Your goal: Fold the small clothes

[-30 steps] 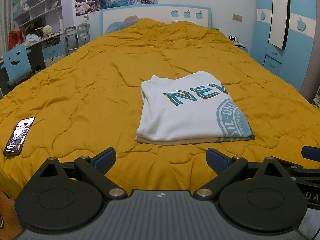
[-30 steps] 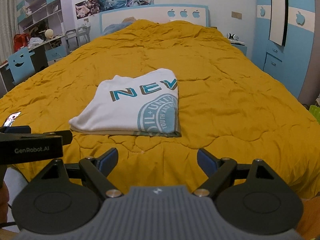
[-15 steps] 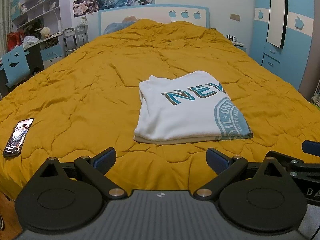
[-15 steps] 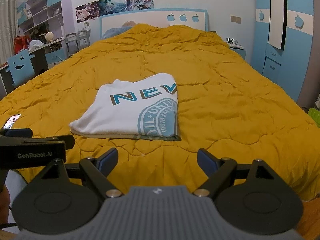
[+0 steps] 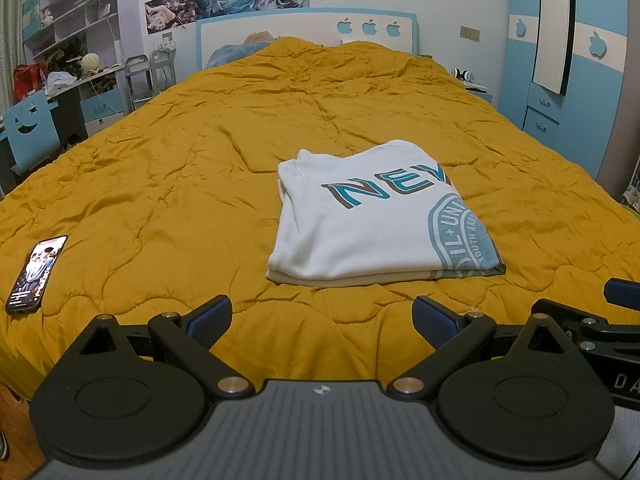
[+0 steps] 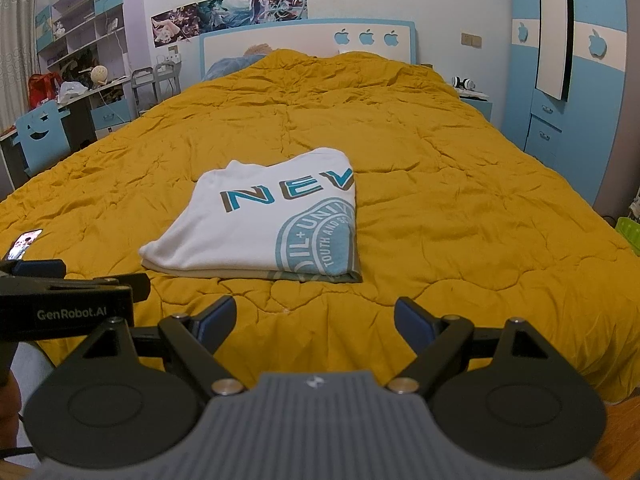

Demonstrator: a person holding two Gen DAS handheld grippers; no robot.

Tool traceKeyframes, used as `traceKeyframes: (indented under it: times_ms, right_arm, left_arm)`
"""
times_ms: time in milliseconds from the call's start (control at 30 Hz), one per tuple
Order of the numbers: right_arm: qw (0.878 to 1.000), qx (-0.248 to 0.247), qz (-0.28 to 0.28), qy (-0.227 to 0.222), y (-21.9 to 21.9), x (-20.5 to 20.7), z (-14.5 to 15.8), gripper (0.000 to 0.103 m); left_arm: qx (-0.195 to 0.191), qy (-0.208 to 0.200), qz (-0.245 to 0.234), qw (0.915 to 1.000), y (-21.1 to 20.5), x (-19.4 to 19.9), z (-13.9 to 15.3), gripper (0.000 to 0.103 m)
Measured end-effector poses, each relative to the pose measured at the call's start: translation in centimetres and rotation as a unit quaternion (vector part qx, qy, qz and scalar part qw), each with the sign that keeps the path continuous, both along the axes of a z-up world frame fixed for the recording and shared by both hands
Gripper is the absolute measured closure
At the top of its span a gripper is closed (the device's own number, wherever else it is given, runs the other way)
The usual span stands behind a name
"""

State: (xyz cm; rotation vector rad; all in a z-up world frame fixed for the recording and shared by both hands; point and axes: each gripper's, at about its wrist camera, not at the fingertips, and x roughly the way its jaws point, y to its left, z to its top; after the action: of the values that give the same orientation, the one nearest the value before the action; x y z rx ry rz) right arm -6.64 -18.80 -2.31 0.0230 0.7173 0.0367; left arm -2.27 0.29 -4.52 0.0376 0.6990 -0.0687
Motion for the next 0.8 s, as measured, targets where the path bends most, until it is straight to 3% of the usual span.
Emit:
traceKeyframes:
  times_ms: [800]
  right_arm:
    - [1.000, -0.001, 0.000, 0.000, 0.17, -0.12, -0.03, 0.021]
  left_arm:
    - [0.000, 0.002, -0.007, 1.0000, 0.17, 0.00, -0.11, 0.000]
